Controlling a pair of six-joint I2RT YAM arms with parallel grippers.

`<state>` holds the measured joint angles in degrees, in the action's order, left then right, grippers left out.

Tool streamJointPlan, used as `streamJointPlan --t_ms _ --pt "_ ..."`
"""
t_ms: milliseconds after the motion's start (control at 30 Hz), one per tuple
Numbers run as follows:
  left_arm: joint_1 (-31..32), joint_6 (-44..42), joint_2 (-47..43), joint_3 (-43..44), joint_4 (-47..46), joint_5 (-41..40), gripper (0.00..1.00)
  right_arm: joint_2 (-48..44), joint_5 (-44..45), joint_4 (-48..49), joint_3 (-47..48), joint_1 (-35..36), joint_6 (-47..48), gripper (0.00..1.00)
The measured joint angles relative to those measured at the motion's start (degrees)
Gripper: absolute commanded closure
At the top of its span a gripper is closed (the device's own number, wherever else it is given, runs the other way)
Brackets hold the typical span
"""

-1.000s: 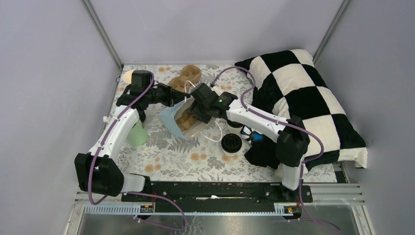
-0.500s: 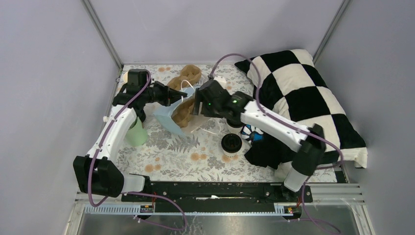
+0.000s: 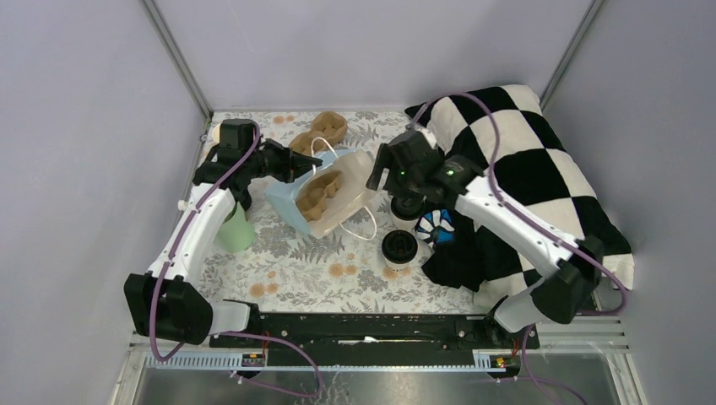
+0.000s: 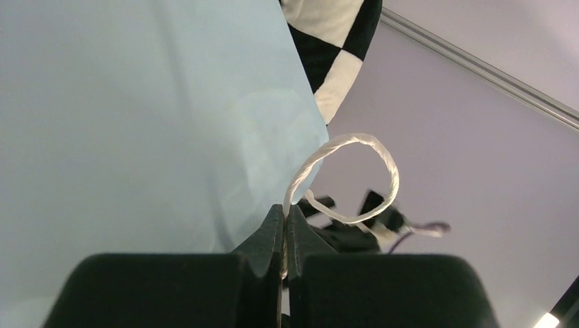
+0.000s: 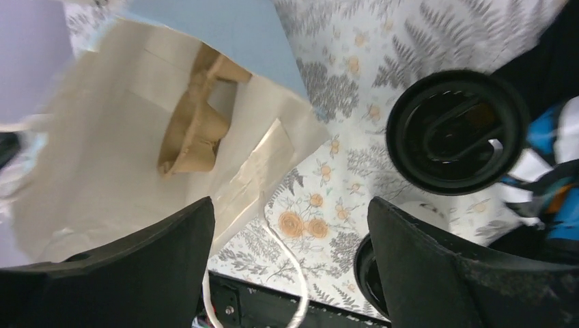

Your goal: Pack the takeout coffee

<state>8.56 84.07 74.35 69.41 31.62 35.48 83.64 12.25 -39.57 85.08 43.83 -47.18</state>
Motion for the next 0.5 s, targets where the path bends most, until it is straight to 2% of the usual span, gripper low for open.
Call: streamJointPlan --t_ms 133,367,467,500 --pt "0.50 0.42 -0.83 -0.17 0.02 0.04 1.00 5.64 -4.48 4.00 -2.86 0.57 -4.13 0.27" --pt "0.76 -0.04 -0.79 0.13 0.02 0.81 1.00 13.07 -2.60 6.97 -1.66 4.20 -9.79 0.73" --pt "0.74 -1.31 -0.20 2.14 1.95 0.42 1.00 16.22 0.79 1.73 4.92 5.03 -9.92 0.86" --pt "0.57 -2.10 -0.04 3.45 3.28 -0.17 1.00 17.46 1.70 -0.44 8.33 5.09 -9.51 0.94"
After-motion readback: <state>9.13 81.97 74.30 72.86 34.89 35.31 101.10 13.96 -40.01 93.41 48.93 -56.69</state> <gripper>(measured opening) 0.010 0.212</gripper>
